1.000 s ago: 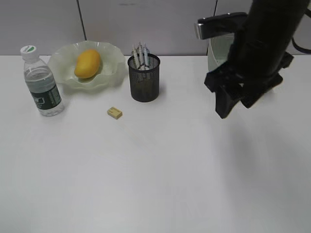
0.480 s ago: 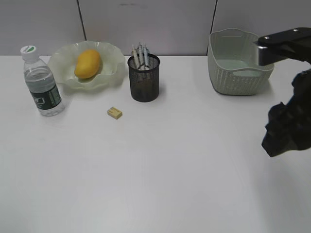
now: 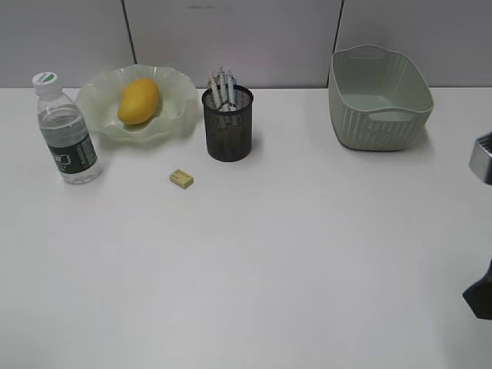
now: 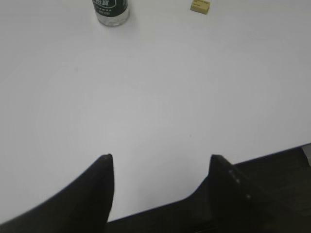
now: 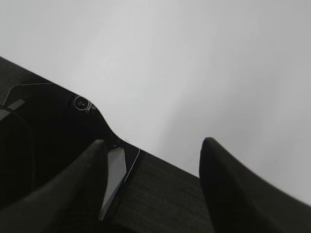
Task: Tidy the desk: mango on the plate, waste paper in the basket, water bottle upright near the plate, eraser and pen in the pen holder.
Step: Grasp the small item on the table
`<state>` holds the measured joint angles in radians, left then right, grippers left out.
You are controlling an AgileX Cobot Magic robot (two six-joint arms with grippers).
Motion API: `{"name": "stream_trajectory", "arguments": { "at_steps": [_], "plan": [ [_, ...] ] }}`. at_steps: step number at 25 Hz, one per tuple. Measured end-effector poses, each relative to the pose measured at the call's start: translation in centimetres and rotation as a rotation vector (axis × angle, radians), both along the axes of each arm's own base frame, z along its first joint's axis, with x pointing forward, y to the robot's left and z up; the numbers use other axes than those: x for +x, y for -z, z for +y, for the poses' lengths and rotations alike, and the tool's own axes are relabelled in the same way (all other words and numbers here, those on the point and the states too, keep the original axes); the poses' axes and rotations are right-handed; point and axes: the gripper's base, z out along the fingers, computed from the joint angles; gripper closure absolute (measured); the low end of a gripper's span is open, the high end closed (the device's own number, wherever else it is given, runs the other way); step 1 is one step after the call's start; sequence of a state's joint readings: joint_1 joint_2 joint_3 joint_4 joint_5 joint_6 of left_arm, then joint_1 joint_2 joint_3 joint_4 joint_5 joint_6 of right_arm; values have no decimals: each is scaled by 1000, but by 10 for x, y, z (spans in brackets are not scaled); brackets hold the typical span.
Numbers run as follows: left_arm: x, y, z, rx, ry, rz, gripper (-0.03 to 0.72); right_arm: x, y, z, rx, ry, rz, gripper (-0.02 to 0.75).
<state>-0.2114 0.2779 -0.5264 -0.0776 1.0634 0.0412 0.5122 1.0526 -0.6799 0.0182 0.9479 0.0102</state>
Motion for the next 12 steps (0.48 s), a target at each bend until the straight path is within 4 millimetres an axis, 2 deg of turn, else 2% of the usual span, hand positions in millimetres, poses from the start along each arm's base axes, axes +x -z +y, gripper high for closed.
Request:
{"name": "stream_trajectory", "arguments": {
  "at_steps": [6,12],
  "plan": [
    [0,0,0,0,0,0,222,-32,1,-18,53,2,-97,262],
    [0,0,0,0,0,0,222,-65,-22,-37,176,28,-285,263]
  ]
}}
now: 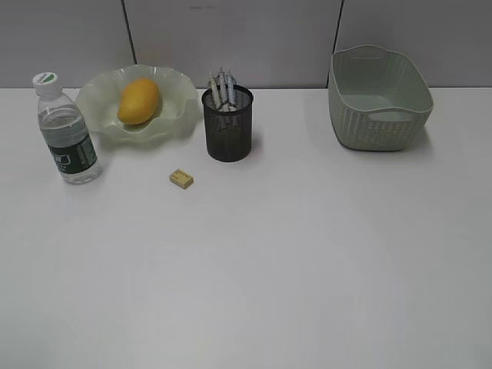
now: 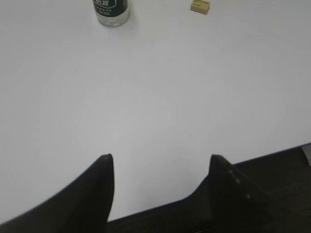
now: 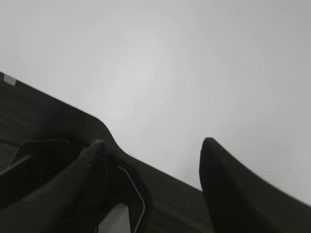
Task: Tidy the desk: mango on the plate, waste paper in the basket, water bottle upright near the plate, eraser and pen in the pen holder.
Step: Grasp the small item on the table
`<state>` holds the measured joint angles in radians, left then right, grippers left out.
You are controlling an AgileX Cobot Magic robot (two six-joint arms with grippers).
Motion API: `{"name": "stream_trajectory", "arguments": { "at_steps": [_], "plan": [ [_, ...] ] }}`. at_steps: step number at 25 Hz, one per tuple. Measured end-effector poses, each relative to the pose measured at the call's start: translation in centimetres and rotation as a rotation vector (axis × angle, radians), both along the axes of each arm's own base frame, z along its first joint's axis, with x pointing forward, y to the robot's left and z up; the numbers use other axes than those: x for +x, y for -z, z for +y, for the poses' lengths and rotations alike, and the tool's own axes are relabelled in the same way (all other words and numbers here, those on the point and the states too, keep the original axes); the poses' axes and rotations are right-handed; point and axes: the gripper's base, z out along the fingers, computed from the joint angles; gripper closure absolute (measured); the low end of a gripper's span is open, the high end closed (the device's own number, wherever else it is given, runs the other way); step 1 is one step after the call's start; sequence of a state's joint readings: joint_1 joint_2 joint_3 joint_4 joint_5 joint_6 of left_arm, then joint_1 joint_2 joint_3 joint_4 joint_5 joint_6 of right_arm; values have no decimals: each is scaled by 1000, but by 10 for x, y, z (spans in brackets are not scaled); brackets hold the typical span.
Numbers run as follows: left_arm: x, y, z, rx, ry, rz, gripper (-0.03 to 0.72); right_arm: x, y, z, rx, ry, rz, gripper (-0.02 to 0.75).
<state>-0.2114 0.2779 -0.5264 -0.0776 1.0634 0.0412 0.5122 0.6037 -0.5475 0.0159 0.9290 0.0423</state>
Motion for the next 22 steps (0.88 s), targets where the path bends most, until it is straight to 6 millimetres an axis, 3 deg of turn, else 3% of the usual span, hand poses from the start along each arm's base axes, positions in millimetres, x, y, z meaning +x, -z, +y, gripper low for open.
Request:
{"name": "stream_trajectory", "arguments": {
  "at_steps": [4,11,18,22],
  "plan": [
    [0,0,0,0,0,0,222,-24,-14,-13,88,7,-146,263],
    [0,0,0,0,0,0,222,-54,-21,-31,196,19,-313,263],
    [0,-2,-1,-11,2,-12,222,-60,-16,-35,170,27,-281,275],
    [4,-16,-4,-73,5,-125,222,-60,-11,-36,150,30,-254,281]
  ]
}}
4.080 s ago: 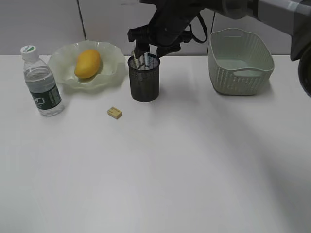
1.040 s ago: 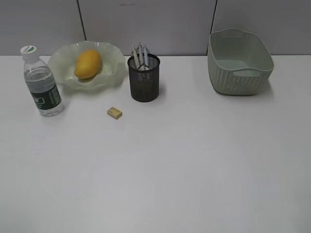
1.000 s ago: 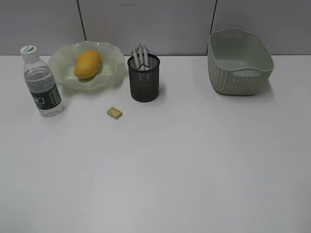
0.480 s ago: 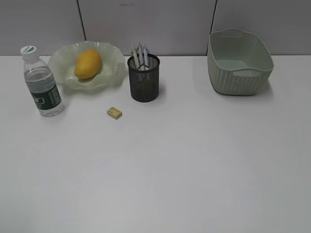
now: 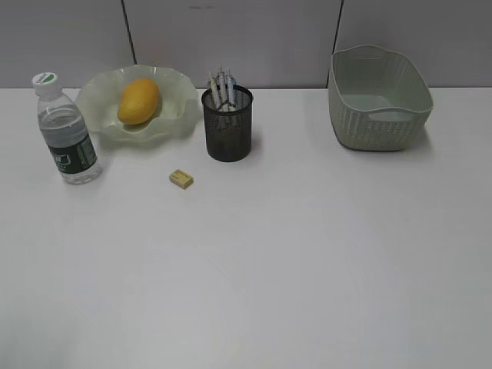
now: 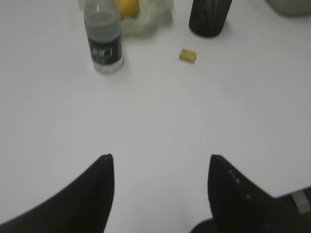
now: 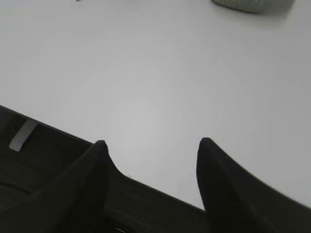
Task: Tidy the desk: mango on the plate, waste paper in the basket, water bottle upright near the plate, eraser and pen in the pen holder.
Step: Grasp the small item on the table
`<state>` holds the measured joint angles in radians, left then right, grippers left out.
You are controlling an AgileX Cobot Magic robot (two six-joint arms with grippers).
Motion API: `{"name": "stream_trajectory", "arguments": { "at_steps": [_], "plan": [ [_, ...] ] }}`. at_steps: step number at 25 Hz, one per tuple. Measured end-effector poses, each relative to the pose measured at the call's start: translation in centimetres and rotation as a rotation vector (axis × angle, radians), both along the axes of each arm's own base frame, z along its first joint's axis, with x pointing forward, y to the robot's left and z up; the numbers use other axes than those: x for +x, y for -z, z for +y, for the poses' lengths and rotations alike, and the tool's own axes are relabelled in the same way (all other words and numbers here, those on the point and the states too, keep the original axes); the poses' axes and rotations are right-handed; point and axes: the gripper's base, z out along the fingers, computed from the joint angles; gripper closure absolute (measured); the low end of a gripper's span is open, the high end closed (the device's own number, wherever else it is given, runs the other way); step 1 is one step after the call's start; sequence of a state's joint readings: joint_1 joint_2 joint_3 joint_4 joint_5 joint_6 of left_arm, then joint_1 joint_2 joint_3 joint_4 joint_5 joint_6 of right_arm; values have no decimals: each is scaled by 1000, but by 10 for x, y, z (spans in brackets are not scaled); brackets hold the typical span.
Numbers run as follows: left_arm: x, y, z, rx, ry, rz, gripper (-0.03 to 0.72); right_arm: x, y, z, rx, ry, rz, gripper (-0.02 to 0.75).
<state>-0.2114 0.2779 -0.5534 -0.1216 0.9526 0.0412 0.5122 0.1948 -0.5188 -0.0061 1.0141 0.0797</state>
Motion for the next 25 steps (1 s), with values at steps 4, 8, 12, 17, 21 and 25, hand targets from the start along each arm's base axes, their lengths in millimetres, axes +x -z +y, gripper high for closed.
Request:
{"name": "stream_trajectory", "arguments": {
  "at_steps": [4,8,12,17,21,25],
  "plan": [
    [14,-12,-6,-77,5,-95,222,1,6,-3,-36,25,24,281],
    [44,-11,-16,-86,45,-62,222,1,6,-3,-37,26,24,281],
    [79,-1,-29,-80,100,6,222,1,6,-3,-37,26,24,281],
    [120,19,-43,-38,151,126,222,1,6,-3,-37,26,24,281],
    [149,19,-59,-14,194,173,222,1,6,-3,-40,28,22,281],
    [186,20,-80,6,232,216,222,1,6,-3,-39,28,23,281]
  ]
}}
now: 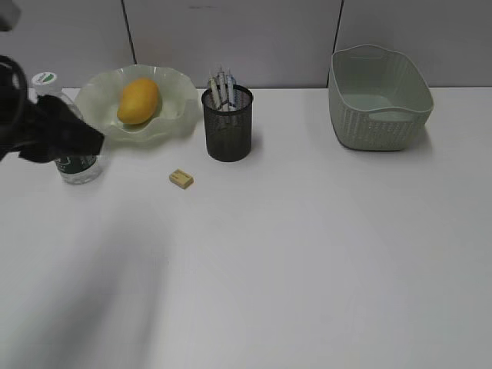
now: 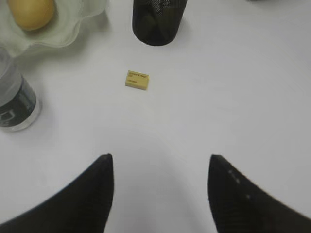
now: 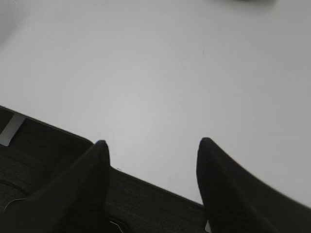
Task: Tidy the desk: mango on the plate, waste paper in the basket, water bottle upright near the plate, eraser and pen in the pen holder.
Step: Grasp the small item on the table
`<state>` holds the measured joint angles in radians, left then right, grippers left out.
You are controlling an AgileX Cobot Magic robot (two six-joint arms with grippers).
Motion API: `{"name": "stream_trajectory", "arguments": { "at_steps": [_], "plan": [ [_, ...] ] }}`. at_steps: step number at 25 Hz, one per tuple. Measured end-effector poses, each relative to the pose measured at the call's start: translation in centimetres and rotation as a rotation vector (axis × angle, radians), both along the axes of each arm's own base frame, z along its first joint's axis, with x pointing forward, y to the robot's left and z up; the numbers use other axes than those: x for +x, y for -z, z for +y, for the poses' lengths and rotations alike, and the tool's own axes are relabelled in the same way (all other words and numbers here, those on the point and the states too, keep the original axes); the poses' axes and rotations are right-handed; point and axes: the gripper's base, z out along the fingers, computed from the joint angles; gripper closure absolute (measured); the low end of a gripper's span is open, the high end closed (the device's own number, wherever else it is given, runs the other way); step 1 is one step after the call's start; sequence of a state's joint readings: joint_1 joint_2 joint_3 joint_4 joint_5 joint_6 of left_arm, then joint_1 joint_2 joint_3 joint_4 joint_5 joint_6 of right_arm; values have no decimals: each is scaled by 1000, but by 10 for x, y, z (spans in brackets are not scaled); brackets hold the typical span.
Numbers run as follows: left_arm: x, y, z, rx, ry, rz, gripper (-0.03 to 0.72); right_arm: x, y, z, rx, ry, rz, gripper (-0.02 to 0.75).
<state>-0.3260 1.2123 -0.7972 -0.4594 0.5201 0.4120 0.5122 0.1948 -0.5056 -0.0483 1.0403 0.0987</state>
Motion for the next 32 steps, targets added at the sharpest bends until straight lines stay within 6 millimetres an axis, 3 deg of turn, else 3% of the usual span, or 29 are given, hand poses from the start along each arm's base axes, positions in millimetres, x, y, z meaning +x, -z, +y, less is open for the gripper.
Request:
{"name": "stream_trajectory", "arguments": {
  "at_steps": [3,9,15,24,32],
  "plan": [
    [28,5,-16,26,31,27,209,0,0,0,-1,0,0,281],
    [73,22,-50,147,143,53,94,0,0,0,1,1,0,281],
    [110,51,-70,201,181,111,84,0,0,0,1,1,0,281],
    [148,97,-86,280,219,185,83,0,0,0,0,2,1,281],
    [168,127,-93,324,237,209,83,0,0,0,1,6,1,281]
  ]
}}
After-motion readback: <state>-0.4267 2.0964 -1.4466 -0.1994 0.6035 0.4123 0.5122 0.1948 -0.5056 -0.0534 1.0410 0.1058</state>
